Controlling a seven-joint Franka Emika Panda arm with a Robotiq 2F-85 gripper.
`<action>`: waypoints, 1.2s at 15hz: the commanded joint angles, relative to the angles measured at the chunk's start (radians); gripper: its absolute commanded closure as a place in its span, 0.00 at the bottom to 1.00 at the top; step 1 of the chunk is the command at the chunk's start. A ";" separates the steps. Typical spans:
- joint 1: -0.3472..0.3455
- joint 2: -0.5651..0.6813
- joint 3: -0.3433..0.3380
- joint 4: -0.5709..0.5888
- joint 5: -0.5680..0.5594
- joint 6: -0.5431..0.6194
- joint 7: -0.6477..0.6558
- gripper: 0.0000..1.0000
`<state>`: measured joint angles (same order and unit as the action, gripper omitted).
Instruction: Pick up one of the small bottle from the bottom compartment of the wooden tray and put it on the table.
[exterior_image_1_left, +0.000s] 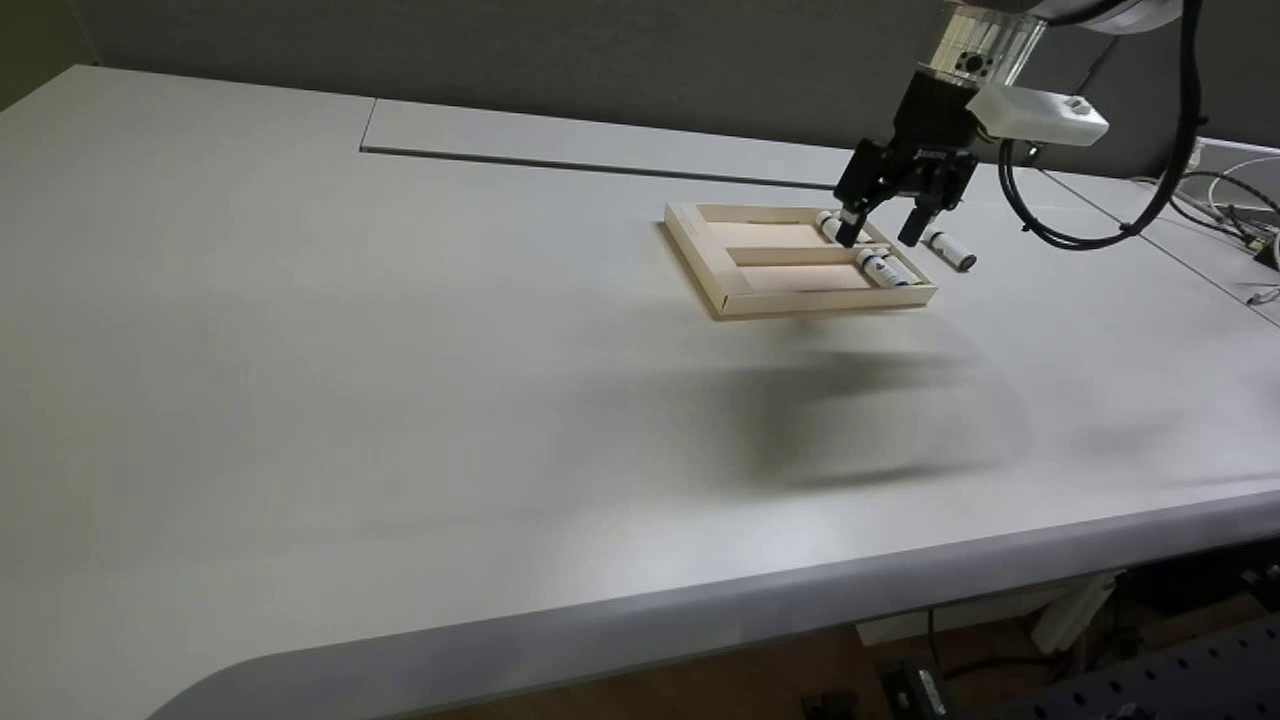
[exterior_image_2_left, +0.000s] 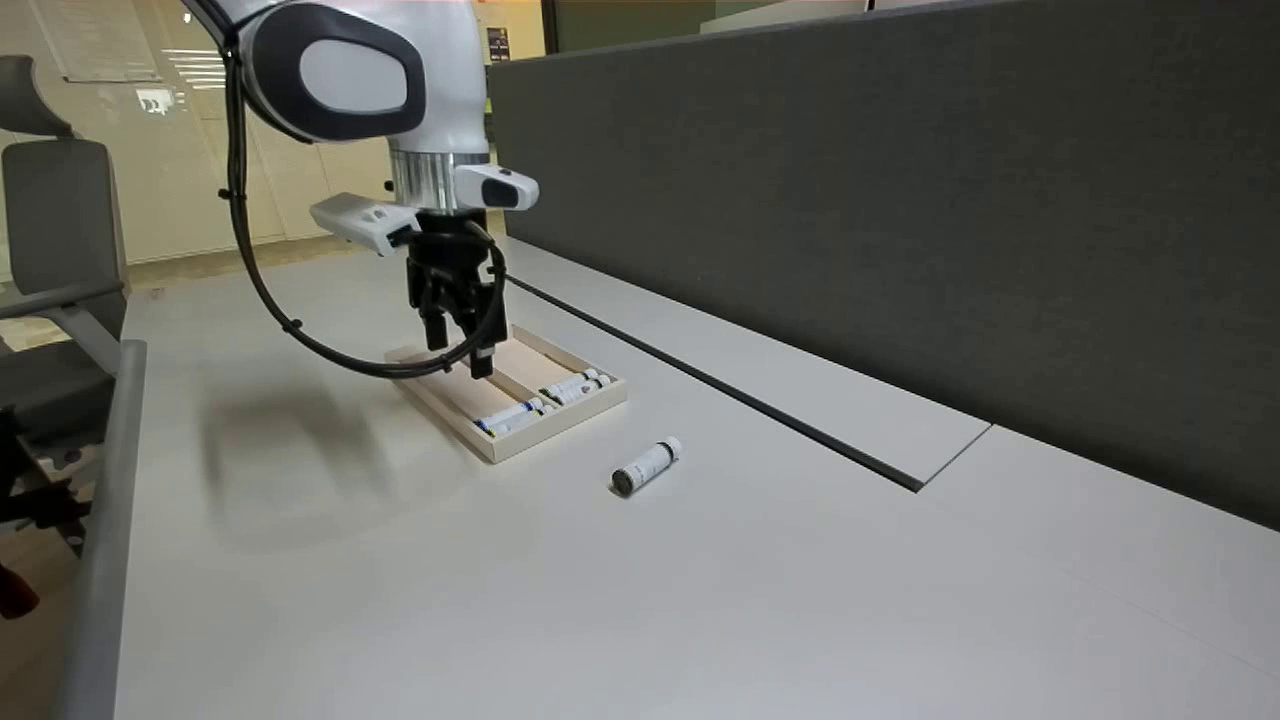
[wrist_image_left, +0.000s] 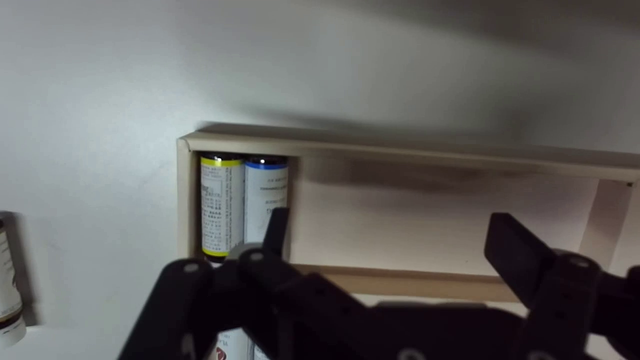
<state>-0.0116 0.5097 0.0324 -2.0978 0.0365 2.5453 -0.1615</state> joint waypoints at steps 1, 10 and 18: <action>-0.011 0.035 0.001 0.035 -0.013 0.020 0.002 0.00; -0.029 0.108 0.001 0.067 -0.012 0.039 0.000 0.00; -0.026 0.164 -0.011 0.102 -0.024 0.028 0.009 0.00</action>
<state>-0.0345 0.6416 0.0262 -2.0324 0.0346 2.5919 -0.1627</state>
